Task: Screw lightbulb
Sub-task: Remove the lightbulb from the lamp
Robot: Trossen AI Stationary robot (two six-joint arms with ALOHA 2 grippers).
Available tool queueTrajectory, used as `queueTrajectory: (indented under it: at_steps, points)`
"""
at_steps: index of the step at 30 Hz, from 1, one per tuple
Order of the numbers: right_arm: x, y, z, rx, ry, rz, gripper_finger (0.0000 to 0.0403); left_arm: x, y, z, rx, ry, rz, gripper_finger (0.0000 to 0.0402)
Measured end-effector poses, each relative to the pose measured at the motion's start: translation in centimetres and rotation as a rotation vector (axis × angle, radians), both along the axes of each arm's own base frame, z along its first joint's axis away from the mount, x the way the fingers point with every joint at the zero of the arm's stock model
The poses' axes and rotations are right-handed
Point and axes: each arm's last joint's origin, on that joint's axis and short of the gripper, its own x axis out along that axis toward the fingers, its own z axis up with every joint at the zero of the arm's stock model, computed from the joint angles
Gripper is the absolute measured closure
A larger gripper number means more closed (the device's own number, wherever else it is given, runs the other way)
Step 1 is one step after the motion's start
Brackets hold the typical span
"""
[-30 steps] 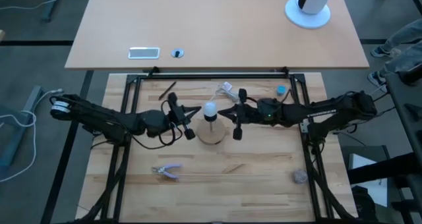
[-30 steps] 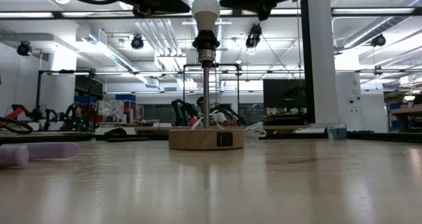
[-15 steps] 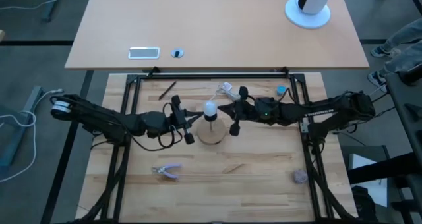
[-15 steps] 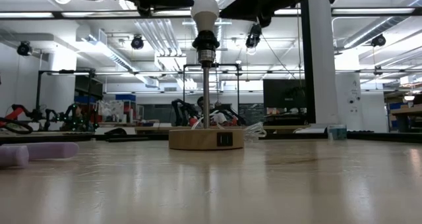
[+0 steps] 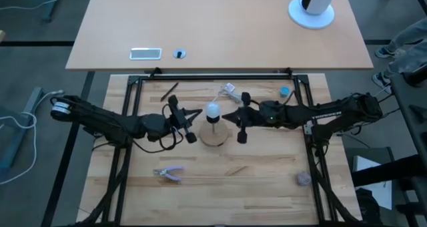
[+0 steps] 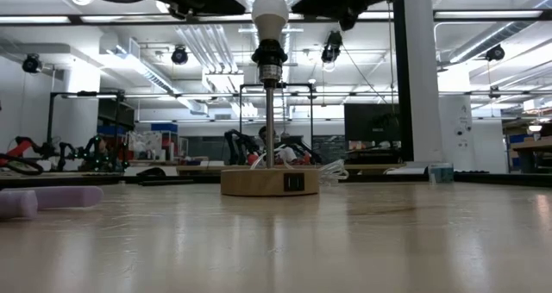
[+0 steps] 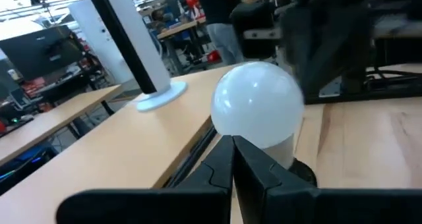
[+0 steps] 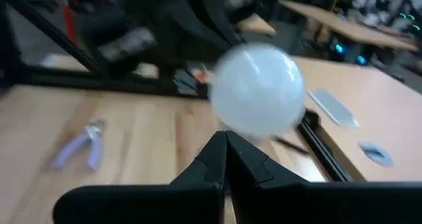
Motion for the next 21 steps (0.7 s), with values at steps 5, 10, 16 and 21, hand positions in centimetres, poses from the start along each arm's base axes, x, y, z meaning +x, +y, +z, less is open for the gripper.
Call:
queueTrajectory:
  at_steps: [5, 10, 16, 21]
  points:
    - [0.4, 0.0, 0.2, 0.003, -0.054, 0.011, 0.0403, 0.5, 1.1, -0.3, -0.004, 0.0, 0.006, 0.0401]
    - [0.8, -0.3, -0.2, 0.006, -0.051, -0.004, 0.0403, 1.0, 1.2, -0.3, -0.007, -0.001, -0.035, 0.0401]
    - [0.8, -0.9, -0.4, 0.031, -0.037, -0.057, 0.0403, 1.0, 0.9, -0.2, -0.012, 0.003, -0.056, 0.0402]
    - [0.7, -1.1, -0.5, 0.023, -0.022, -0.101, 0.0403, 0.9, 0.3, -0.1, -0.033, 0.011, -0.101, 0.0401]
